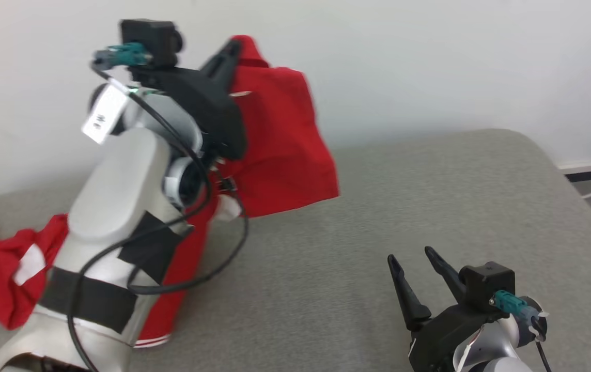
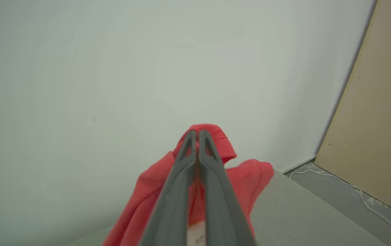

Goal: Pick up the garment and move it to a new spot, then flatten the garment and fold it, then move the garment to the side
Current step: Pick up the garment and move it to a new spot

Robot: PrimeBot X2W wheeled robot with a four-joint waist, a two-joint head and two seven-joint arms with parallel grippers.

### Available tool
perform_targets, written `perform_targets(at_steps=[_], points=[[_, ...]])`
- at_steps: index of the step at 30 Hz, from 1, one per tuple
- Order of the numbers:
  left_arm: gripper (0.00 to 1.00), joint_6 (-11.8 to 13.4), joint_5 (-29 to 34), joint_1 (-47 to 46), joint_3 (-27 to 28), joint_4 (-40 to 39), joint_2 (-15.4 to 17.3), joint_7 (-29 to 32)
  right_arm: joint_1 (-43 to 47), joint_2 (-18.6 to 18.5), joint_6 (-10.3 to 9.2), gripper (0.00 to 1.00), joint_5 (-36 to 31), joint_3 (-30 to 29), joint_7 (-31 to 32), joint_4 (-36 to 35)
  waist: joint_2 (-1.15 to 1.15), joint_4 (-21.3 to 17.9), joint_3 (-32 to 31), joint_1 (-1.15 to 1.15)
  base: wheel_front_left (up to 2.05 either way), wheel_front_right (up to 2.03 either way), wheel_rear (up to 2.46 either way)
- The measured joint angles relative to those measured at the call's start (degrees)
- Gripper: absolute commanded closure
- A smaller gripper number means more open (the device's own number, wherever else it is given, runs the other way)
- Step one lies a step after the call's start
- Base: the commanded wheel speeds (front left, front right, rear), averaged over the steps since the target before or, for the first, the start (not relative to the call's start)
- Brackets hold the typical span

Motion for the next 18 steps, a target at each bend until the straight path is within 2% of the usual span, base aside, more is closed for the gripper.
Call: perform_targets(at_steps=[2,9,10,12,15,18], points=[[1.00,0.30,-2.38,0.05,-3.59,-2.45,-0.12,-0.01,0.38,0.03,-0.01,0.00,-0.01,0.25,0.02,-0.31,0.00,-1.72,-0.63,0.00,0.00,0.00,0.00],[1.00,4.66,-8.21,2.33,-11.50,-6.64,-0.19,-0.02,1.10,0.10,-0.05,0.00,-0.02,1.56,0.55,-1.20,0.00,-7.90,-1.88,0.00,0.00,0.00,0.00],[0.94,5.33,-8.66,3.07,-12.06,-6.58,-0.19,-0.01,1.06,0.15,-0.05,0.00,-0.02,1.77,0.56,-1.22,0.00,-8.80,-1.94,0.01,0.00,0.00,0.00],[0.00,6.64,-9.45,4.08,-13.23,-6.24,-0.09,0.00,1.04,0.19,0.00,0.00,-0.02,2.14,0.57,-1.27,0.00,-10.54,-1.96,0.01,0.00,0.00,0.00],[0.00,8.16,-11.20,4.77,-14.11,-4.80,-0.10,0.08,0.90,0.25,0.01,0.00,-0.01,2.43,0.70,-1.42,0.00,-13.09,-1.77,0.01,0.00,0.00,0.00],[0.00,8.65,-11.34,4.75,-15.27,-2.85,-0.08,0.77,0.89,0.25,0.01,0.00,0.02,1.85,0.74,-1.71,0.00,-15.27,-1.32,0.01,0.00,0.00,0.00]])
